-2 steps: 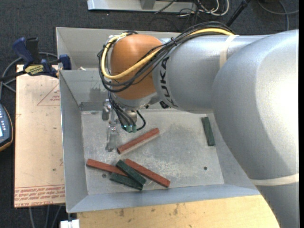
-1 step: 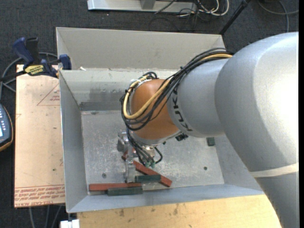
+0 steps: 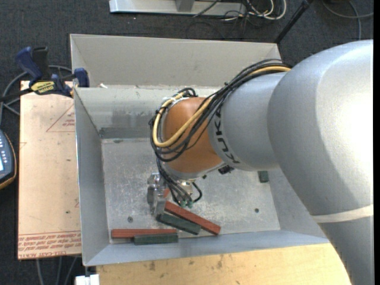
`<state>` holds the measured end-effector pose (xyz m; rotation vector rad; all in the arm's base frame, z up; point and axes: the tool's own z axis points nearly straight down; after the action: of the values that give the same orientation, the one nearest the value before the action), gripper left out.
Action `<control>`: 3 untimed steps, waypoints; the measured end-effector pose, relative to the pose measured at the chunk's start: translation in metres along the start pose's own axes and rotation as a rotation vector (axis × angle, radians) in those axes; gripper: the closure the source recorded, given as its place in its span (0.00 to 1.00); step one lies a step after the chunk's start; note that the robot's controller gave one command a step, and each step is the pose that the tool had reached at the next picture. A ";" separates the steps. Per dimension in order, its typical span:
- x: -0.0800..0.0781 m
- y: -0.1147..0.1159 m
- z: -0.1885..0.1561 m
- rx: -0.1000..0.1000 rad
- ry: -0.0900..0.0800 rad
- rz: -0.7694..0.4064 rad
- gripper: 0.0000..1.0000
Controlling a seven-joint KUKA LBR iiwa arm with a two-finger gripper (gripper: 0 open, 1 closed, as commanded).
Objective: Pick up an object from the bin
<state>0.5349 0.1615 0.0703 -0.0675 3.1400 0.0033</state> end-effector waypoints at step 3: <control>0.030 -0.096 -0.007 0.004 -0.002 0.020 0.00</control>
Offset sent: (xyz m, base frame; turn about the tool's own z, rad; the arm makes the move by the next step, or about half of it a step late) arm 0.0000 0.0000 0.0000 0.0000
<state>0.5085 0.0641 0.0775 -0.0358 3.1385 -0.0026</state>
